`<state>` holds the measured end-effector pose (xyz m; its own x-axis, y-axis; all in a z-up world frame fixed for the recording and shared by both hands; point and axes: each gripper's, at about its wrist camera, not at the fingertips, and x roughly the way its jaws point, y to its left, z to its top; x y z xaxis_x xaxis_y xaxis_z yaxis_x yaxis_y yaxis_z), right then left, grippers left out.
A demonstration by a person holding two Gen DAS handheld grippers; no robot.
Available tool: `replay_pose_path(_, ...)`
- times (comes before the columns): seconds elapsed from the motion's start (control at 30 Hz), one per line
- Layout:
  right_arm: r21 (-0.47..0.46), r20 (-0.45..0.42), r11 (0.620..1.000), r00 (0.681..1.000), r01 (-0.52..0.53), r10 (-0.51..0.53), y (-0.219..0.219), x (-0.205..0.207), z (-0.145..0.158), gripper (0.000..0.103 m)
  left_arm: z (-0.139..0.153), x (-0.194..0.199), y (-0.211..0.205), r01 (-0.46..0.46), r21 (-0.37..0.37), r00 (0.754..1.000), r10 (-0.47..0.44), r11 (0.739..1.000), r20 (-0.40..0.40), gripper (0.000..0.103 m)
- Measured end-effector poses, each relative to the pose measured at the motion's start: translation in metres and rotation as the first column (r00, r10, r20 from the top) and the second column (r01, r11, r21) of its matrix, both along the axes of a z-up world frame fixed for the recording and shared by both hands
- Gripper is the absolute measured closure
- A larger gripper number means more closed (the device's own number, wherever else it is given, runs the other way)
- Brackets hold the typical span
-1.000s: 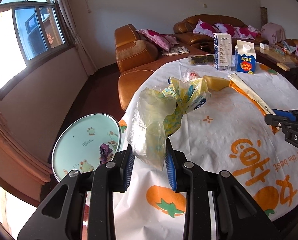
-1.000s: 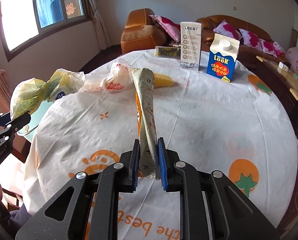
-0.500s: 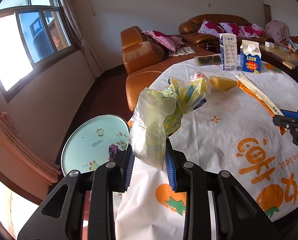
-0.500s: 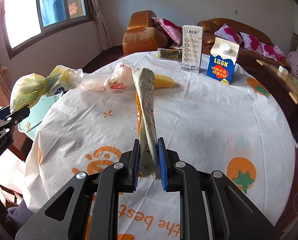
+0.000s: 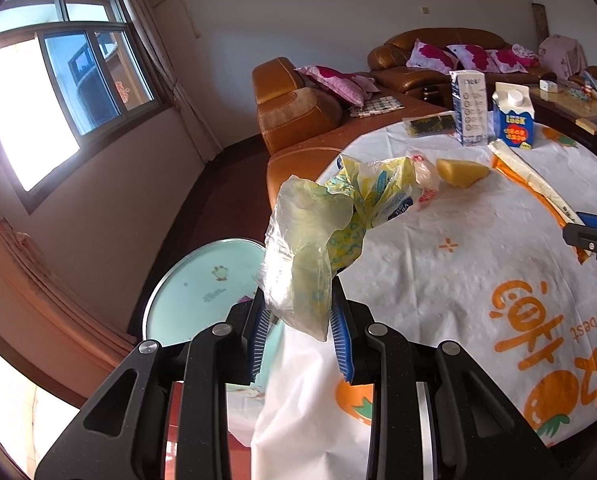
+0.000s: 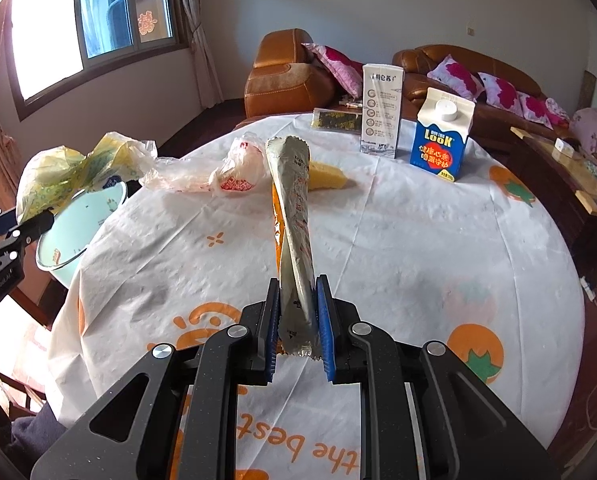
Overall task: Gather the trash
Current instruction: 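Lift the plastic bag and paper tube and carry them toward the teal bin, then hold the plastic bag and paper tube above the teal bin with both tools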
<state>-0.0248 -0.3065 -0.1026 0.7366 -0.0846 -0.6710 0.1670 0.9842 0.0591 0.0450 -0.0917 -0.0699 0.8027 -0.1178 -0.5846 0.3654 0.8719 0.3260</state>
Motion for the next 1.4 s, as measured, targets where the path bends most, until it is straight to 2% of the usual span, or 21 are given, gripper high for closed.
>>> replay_pose_path(0.57, -0.026, 0.053, 0.998, 0.997, -0.059, 0.060, 0.026, 0.019, 0.020, 0.085, 0.015, 0.017, 0.020, -0.053, 0.029, 0.997, 0.051, 0.998, 0.059, 0.075)
replay_pose_path(0.8, -0.038, 0.072, 0.995, 0.993, -0.090, 0.092, 0.038, 0.027, 0.028, 0.085, 0.018, 0.021, 0.022, -0.052, 0.082, 0.994, 0.044, 0.995, 0.102, 0.074)
replay_pose_path(1.4, -0.084, 0.087, 0.976, 0.974, -0.203, 0.210, 0.083, 0.062, 0.040, 0.085, 0.009, 0.041, 0.068, -0.135, 0.124, 0.987, 0.122, 0.983, 0.105, 0.075)
